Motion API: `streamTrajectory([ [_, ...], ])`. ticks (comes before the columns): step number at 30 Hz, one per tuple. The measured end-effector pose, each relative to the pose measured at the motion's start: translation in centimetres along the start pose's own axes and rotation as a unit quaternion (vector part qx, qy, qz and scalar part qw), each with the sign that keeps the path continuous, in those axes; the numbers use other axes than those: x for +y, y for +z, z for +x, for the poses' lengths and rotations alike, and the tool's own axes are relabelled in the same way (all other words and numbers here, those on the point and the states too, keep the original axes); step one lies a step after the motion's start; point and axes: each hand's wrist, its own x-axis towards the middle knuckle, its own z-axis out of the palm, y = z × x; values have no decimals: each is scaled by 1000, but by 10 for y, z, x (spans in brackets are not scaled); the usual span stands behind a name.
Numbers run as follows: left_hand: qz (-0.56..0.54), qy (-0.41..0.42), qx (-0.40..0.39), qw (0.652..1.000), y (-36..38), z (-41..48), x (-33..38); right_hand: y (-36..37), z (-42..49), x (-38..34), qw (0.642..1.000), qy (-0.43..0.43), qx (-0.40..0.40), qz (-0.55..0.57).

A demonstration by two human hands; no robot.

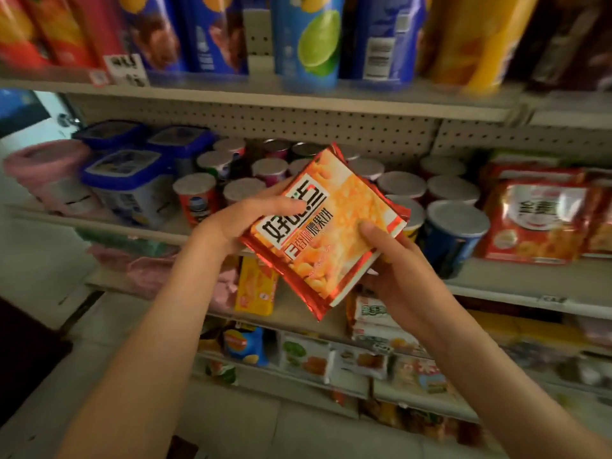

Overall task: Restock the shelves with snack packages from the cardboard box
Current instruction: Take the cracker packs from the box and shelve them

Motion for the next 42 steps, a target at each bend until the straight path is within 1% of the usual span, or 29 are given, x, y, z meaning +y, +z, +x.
streamTrajectory([
  [3,50,30,-37,998,27,29,20,-27,-9,-18,999,-21,24,34],
  [7,129,36,-98,986,62,70,38,-57,-14,-34,992,-56,82,81],
  [10,140,40,-126,981,87,93,46,-80,-19,-40,986,-65,124,93],
  [12,129,41,-153,979,106,110,45,-103,-24,-46,983,-76,153,72],
  [15,142,59,-149,977,138,126,47,-137,-36,-61,976,-101,189,32],
  [17,143,58,-161,975,157,137,47,-162,-42,-70,973,-120,197,1],
  [20,161,57,-189,967,183,157,48,-207,-52,-89,973,-139,177,-50],
  [24,174,61,-210,960,227,177,46,-270,-62,-110,974,-96,132,-156],
  [27,205,73,-188,958,267,198,43,-316,-68,-127,962,-84,82,-245],
  [31,285,42,-160,944,323,228,39,-371,-69,-154,938,-71,40,-336],
  [34,317,35,-144,937,357,247,32,-409,-59,-163,937,-42,6,-346],
  [36,321,37,-120,939,378,255,31,-433,-49,-168,939,-21,-15,-344],
  [39,344,35,-97,933,390,266,27,-456,-32,-165,945,-7,-26,-325],
  [42,356,5,-98,929,397,275,24,-471,-23,-162,951,2,-52,-305],
])
